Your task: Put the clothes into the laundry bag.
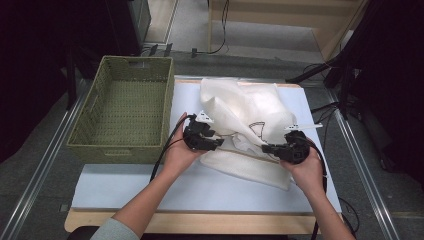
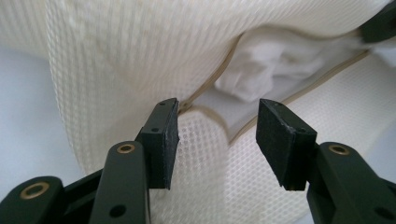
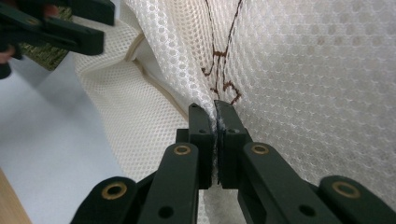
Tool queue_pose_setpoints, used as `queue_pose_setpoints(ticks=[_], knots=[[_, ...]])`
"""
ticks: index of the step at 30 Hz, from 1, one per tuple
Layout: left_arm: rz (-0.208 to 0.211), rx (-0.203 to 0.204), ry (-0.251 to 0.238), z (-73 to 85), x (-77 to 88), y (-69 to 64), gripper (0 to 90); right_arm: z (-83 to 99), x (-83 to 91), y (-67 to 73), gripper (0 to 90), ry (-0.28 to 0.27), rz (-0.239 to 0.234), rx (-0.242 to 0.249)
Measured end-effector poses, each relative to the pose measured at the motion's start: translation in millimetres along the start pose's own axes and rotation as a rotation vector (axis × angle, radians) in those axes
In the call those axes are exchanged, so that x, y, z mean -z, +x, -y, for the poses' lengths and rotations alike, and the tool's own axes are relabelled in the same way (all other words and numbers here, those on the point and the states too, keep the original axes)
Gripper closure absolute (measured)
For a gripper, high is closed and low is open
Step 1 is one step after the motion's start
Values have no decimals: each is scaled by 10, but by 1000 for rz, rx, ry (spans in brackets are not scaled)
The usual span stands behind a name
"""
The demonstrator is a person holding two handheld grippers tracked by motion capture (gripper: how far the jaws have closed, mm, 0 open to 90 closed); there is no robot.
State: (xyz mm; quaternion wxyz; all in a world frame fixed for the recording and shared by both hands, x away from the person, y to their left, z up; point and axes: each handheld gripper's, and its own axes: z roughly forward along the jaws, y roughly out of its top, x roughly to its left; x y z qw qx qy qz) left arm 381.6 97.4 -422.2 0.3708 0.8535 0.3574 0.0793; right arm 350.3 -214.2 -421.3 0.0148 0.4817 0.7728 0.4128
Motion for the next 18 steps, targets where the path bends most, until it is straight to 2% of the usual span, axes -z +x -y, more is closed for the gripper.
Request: queue_pose_setpoints(ticks=[2,4,5,7,8,13,18], knots=[[-17,-5,19,50,-51,1,513,4,23,2,880,-2,-6,1],[-35,4,36,114,-90,-1,590,8,39,4,880,-4,-9,5],[-25,26,41,139,-104,2,664,7,42,3,880,-4,-8,7],[-21,34,64,175,-98,5,778,3,38,3,880,-4,-9,3],[-12,45,56,188,-75,-1,850,1,34,6,880,-3,-11,1],[31,94,6,262,135,-32,894,0,33,-1,879,-3,-5,6],[55,116,-46,365,382,-87,898,-5,23,0,877,1,1,16]])
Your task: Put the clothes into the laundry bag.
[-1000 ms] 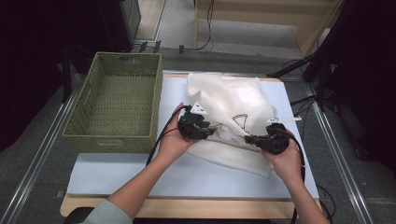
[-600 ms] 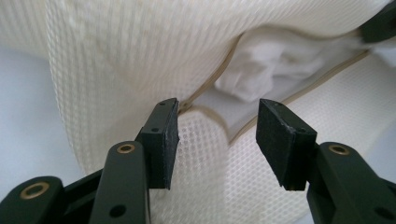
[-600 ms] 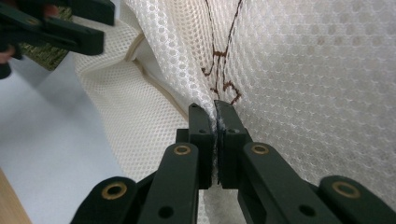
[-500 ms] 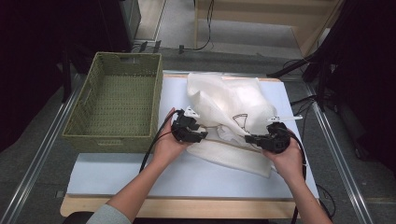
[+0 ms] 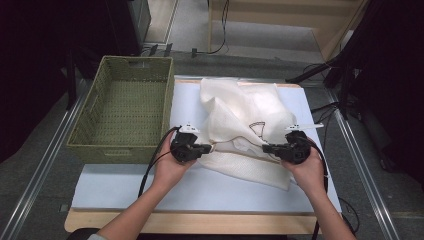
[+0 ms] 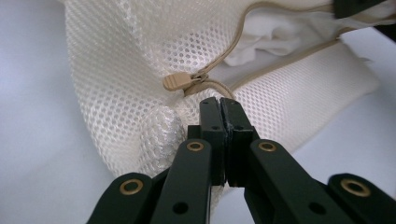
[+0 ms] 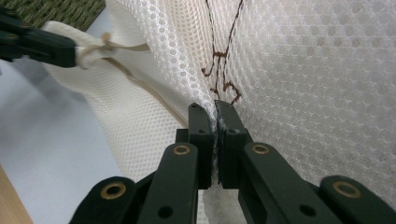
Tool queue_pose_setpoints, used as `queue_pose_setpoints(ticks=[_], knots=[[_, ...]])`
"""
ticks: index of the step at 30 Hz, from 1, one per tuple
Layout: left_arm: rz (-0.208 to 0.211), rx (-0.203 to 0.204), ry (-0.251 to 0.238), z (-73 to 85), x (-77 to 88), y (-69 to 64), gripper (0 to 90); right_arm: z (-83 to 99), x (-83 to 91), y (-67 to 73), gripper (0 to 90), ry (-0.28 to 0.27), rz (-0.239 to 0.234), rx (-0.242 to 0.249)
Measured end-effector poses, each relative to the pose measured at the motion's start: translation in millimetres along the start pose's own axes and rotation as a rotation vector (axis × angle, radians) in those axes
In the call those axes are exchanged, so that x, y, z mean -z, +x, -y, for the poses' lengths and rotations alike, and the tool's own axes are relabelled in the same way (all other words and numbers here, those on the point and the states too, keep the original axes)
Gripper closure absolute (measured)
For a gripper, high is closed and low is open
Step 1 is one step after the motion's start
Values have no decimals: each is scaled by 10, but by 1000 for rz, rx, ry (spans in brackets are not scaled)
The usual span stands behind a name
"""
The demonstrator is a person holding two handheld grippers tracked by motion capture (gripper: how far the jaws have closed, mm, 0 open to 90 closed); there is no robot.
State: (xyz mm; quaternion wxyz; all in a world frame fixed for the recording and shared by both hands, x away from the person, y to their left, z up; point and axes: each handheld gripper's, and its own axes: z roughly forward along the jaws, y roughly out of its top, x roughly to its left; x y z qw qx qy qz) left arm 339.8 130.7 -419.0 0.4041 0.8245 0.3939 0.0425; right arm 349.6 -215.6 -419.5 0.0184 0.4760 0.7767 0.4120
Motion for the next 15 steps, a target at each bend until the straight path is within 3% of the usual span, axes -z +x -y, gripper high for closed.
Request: queue_pose_setpoints(ticks=[5,11,15], knots=[[6,-20,-26,92,270,-86,897,-11,-22,31,876,9,0,7],[16,44,-26,312,435,-51,899,-33,-66,75,873,17,-6,21],[16,61,-24,407,499,-79,899,-56,-131,141,867,30,-8,44]])
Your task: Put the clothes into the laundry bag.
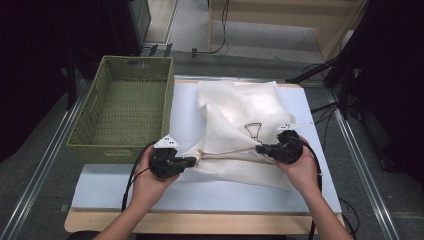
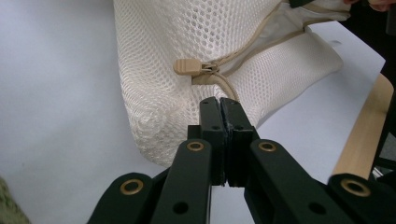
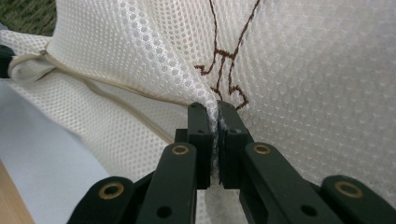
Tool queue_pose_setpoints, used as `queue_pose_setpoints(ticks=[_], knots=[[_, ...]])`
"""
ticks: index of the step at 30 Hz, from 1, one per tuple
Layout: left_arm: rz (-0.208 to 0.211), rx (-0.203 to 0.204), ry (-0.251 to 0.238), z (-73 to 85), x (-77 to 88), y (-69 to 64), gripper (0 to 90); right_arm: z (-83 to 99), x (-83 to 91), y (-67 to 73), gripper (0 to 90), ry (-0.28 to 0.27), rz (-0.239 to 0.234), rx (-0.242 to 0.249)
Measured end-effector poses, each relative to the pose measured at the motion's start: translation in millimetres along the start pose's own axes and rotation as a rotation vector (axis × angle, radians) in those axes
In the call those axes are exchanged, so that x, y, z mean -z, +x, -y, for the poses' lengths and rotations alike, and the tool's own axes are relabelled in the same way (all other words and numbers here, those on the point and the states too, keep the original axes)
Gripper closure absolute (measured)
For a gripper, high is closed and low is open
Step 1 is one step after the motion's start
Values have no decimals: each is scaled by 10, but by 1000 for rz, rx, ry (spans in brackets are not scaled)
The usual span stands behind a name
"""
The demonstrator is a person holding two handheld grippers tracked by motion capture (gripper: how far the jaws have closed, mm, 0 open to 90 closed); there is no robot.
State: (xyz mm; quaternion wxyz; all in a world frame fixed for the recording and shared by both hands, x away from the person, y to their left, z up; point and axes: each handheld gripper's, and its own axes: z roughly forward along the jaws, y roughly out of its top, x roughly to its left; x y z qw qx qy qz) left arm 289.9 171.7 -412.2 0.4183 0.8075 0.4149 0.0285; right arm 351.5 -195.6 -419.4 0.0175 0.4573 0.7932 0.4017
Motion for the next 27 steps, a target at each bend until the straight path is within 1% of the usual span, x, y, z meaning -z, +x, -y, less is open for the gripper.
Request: queue_pose_setpoints(ticks=[1,4,7,8,10,13,14,16,17,18,19,20,22,24,25,27], knots=[[2,1,5,23,15,-12,899,-8,-22,19,866,7,0,5],[30,15,26,104,54,-62,899,-19,-49,48,862,13,-3,22],[47,34,24,193,81,-121,899,-19,-80,56,856,16,11,61],[57,39,26,220,86,-133,899,-21,-96,57,856,23,11,62],[41,29,25,244,75,-138,895,-28,-142,72,856,34,14,62],[30,34,47,257,28,-88,885,-27,-168,76,853,42,9,55],[33,42,50,256,18,-70,883,-22,-165,76,844,42,8,56],[37,46,59,255,14,-37,876,14,-144,82,819,34,-1,63],[30,43,57,258,18,-32,872,42,-130,84,809,27,-5,66],[32,43,61,260,22,-22,865,67,-120,83,806,27,-14,63],[31,52,60,262,30,-16,862,85,-110,85,793,26,-16,62],[26,49,55,263,43,-11,852,99,-100,88,774,22,-17,62],[16,32,56,260,62,-15,759,120,-95,97,715,19,-21,64],[18,11,44,253,90,-28,679,152,-88,127,658,15,-26,79],[14,1,41,246,109,-33,653,171,-81,149,620,9,-27,90],[15,-1,26,234,137,-24,608,201,-74,184,566,-4,-32,114]])
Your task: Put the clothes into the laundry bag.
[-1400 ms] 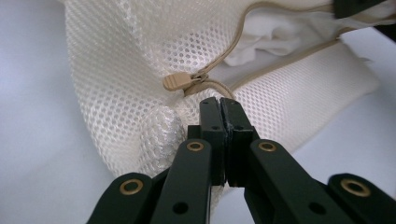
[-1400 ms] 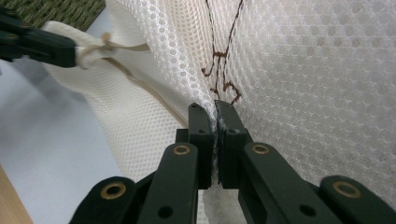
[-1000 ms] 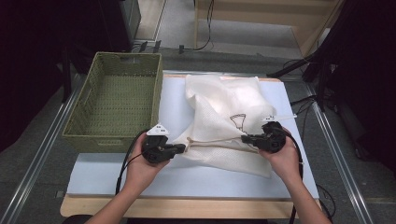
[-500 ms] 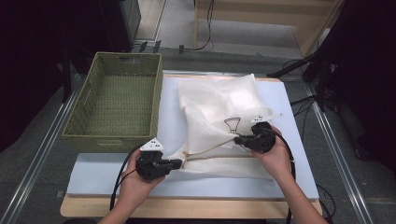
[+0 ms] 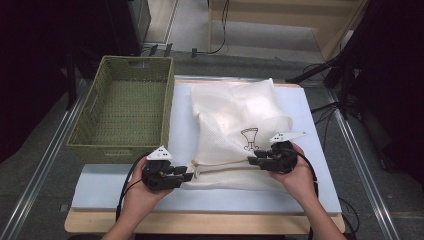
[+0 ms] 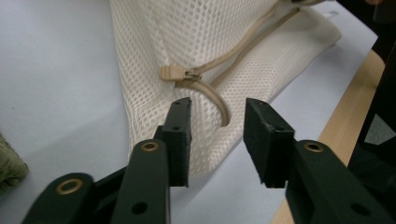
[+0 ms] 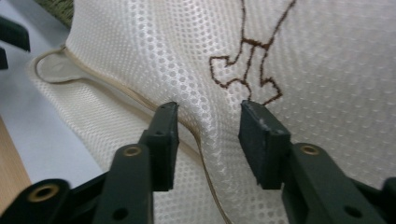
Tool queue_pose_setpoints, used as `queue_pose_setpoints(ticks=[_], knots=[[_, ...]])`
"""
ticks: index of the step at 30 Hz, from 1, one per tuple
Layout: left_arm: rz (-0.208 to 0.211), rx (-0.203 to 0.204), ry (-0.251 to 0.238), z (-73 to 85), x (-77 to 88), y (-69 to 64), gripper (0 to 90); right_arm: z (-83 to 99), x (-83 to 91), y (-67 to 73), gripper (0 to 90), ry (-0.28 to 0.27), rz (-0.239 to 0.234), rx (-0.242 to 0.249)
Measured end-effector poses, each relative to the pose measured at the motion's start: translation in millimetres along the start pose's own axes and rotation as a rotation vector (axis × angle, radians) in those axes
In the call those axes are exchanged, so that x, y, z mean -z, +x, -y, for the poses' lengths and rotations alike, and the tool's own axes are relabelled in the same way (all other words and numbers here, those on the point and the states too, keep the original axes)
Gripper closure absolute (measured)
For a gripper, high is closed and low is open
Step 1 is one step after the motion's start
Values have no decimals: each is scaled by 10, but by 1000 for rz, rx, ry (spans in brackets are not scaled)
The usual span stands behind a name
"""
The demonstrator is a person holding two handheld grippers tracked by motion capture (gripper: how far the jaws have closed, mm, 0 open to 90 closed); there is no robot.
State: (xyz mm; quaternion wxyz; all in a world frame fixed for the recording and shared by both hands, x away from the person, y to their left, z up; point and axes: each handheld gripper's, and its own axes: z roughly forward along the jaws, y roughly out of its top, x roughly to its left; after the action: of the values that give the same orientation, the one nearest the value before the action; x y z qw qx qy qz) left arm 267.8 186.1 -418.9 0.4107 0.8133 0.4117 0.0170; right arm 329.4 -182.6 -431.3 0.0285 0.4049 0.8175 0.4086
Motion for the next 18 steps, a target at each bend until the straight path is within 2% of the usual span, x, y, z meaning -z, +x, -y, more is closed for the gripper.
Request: queue_pose_setpoints(ticks=[4,7,9,11,14,18], knots=[[-5,3,-10,-4,38,25,554,21,19,94,525,-2,5,28],[1,-3,-15,-9,69,36,531,8,78,135,514,-24,3,29],[9,-3,-18,-14,74,53,510,-5,141,159,495,-47,15,55],[15,0,-11,-15,67,77,484,-29,193,185,516,-59,32,71],[16,-1,2,-12,58,111,466,-93,233,235,549,-65,14,77],[26,0,-1,-4,58,131,444,-129,199,309,565,-48,-4,69]])
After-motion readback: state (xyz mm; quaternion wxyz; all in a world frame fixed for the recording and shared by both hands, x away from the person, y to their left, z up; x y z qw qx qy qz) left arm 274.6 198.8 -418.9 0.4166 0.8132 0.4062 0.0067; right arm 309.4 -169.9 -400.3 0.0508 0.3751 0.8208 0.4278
